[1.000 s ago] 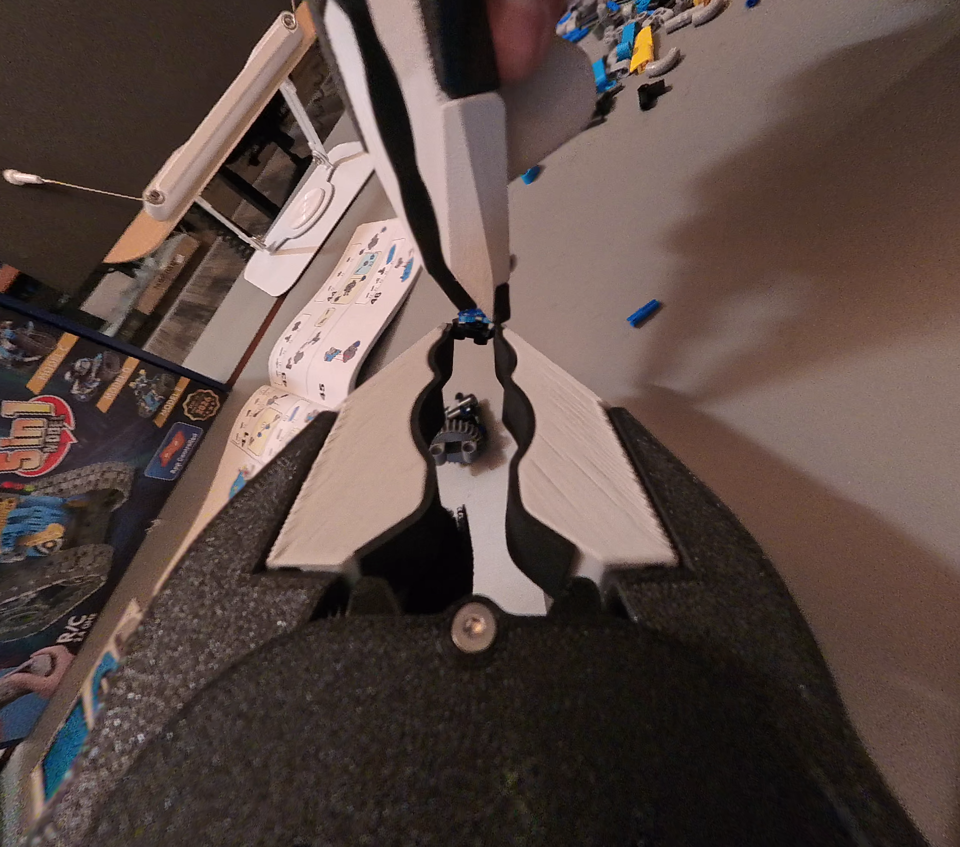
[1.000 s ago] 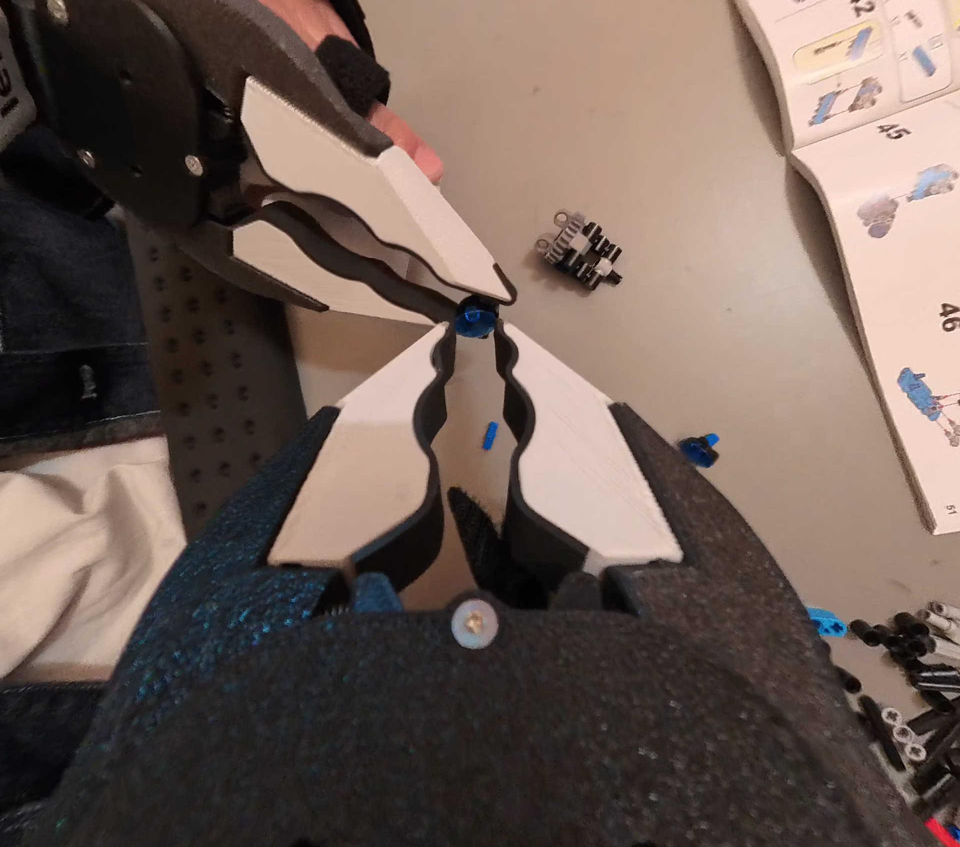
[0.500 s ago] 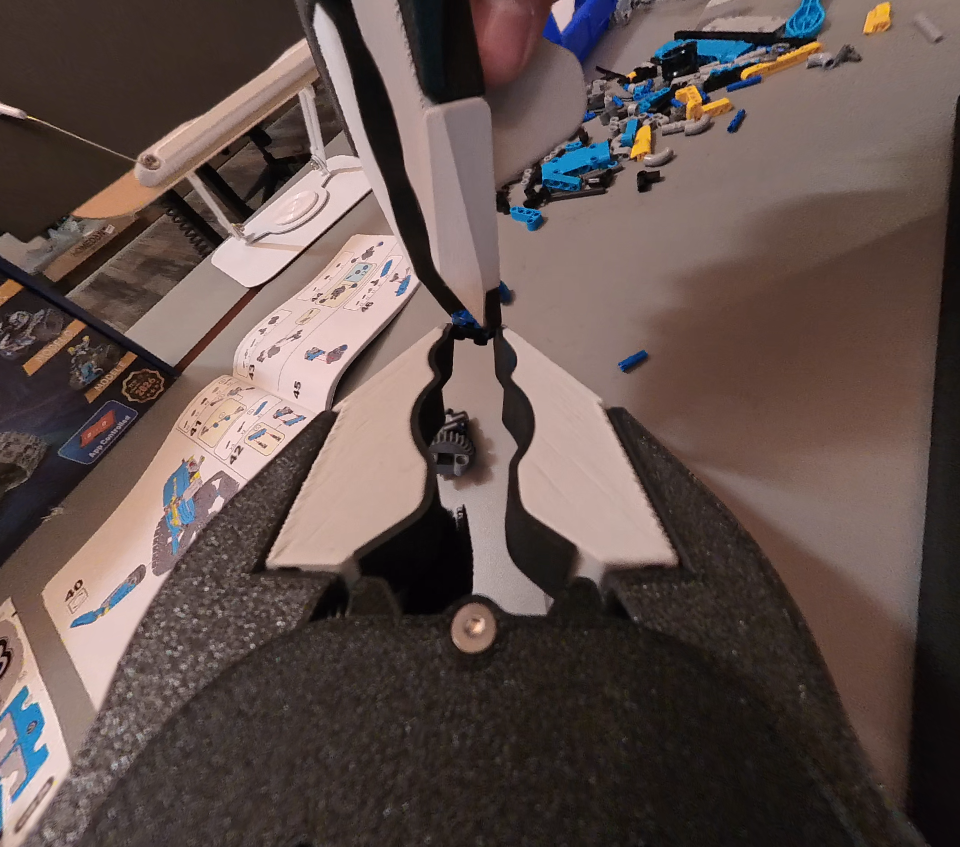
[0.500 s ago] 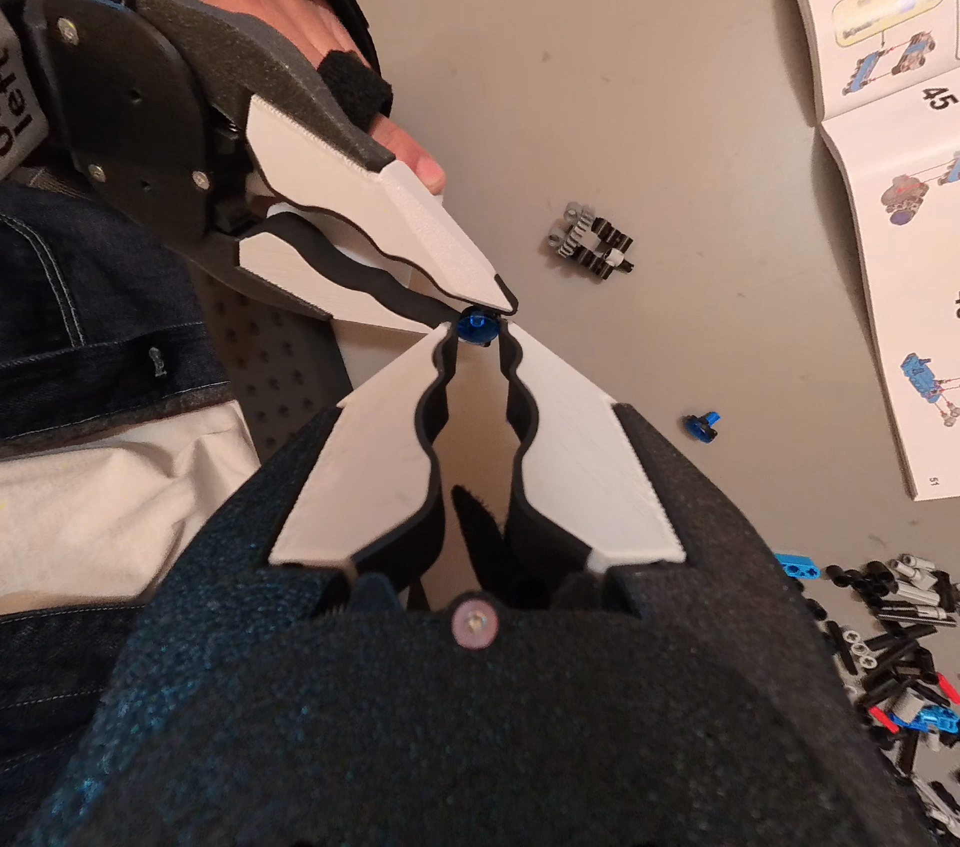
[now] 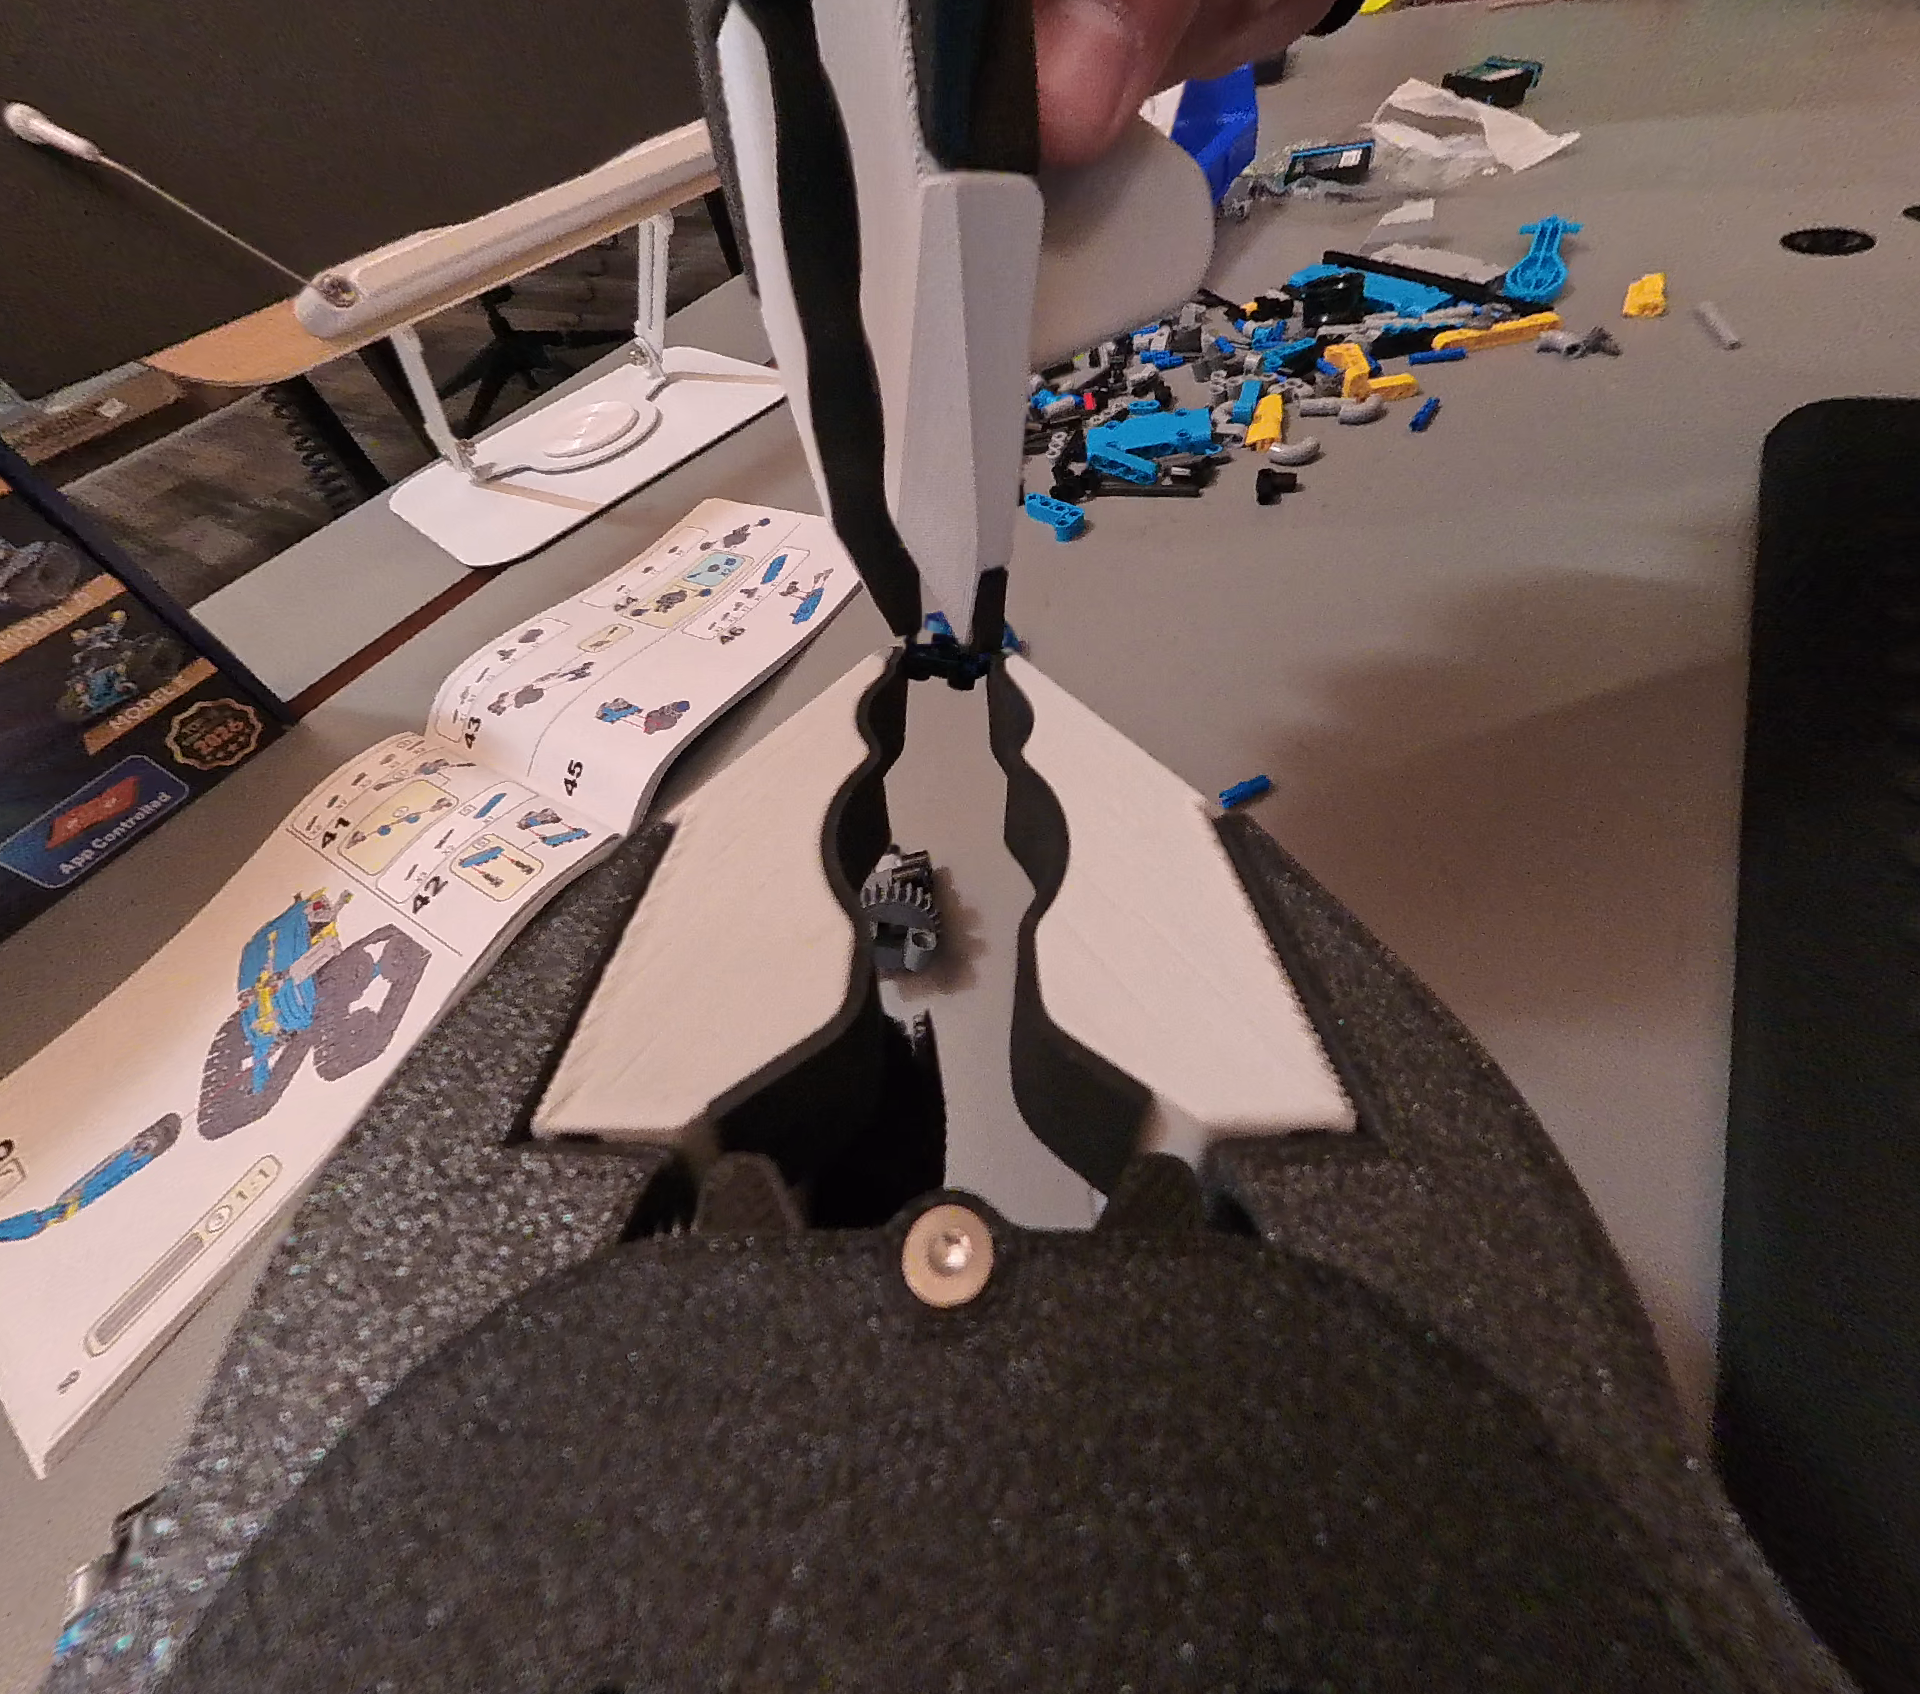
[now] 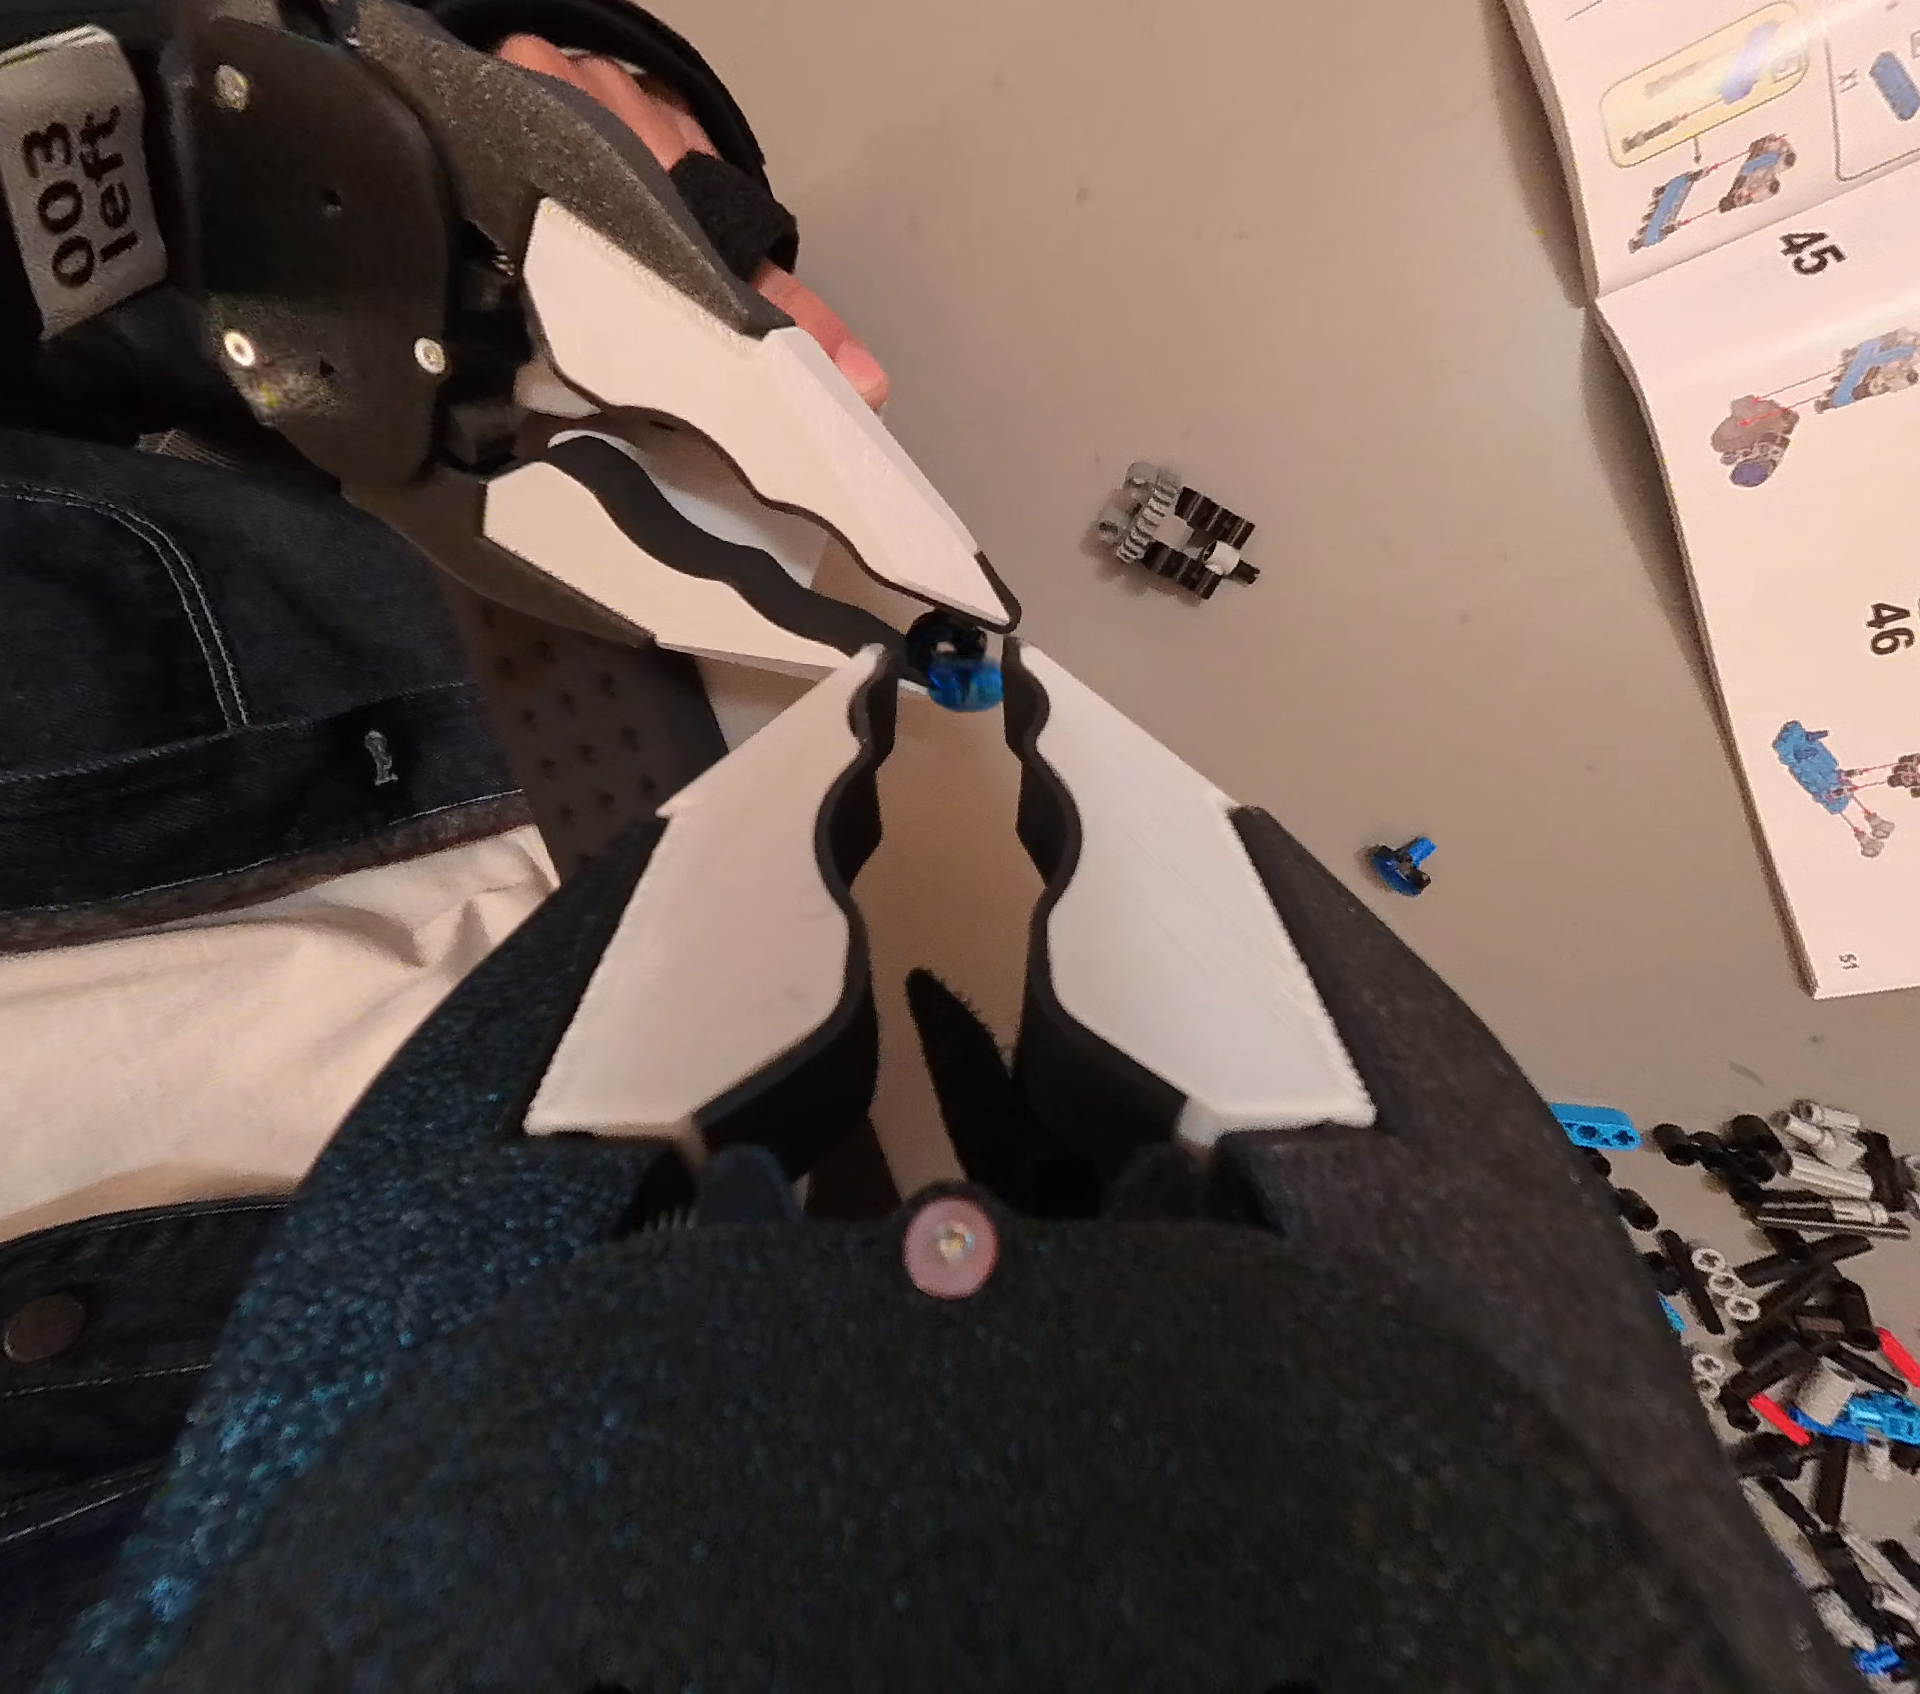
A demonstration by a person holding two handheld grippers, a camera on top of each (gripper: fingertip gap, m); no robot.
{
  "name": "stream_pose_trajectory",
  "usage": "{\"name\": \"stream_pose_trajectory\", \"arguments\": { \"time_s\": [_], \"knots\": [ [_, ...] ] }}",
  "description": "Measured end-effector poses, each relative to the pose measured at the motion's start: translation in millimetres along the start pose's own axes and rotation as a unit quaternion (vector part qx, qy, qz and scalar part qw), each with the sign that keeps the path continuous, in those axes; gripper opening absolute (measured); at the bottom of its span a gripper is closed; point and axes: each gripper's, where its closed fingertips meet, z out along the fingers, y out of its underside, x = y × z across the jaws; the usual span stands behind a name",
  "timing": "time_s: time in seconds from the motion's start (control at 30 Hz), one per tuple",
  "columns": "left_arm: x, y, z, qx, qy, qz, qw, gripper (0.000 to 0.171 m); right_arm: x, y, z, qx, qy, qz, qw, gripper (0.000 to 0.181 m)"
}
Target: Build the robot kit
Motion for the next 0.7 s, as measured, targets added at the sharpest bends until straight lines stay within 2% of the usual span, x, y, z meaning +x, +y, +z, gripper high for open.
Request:
{"name": "stream_pose_trajectory", "arguments": {
  "time_s": [0.13,0.2,0.23,0.3,0.33,0.37,0.47,0.53,0.6,0.7],
  "knots": [
    [-4.1,-0.4,-2.1,0.004,0.003,-0.021,1.000,0.015,0.0,-5.8,-6.2,0.008,-0.004,-0.001,1.000,0.027],
    [-7.5,6.2,-3.3,-0.012,-0.002,-0.019,1.000,0.015,0.7,-11.0,-17.0,0.041,-0.002,-0.016,0.999,0.028],
    [-10.5,11.2,-4.1,-0.024,-0.008,-0.017,1.000,0.015,5.1,-10.1,-22.3,0.058,0.012,-0.034,0.998,0.027],
    [-19.6,24.4,-6.1,-0.054,-0.023,-0.022,0.998,0.015,35.0,2.7,-27.3,0.083,0.098,-0.084,0.988,0.027],
    [-27.2,30.3,-7.8,-0.067,-0.038,-0.028,0.997,0.015,54.9,13.8,-25.2,0.092,0.147,-0.102,0.980,0.027],
    [-34.2,34.0,-9.9,-0.076,-0.050,-0.033,0.995,0.015,66.3,25.5,-16.3,0.103,0.162,-0.107,0.976,0.027],
    [-49.4,47.6,-13.1,-0.103,-0.069,-0.057,0.991,0.015,73.0,39.2,26.7,0.165,0.118,-0.086,0.975,0.028],
    [-52.5,51.5,-13.1,-0.105,-0.067,-0.076,0.989,0.015,94.5,42.4,44.0,0.176,0.160,-0.088,0.967,0.027],
    [-54.5,52.5,-13.1,-0.102,-0.068,-0.082,0.989,0.015,104.1,38.8,50.1,0.190,0.169,-0.088,0.963,0.025],
    [-54.5,54.8,-12.4,-0.104,-0.067,-0.080,0.989,0.015,117.3,32.0,39.3,0.208,0.183,-0.078,0.958,0.023]
  ]
}}
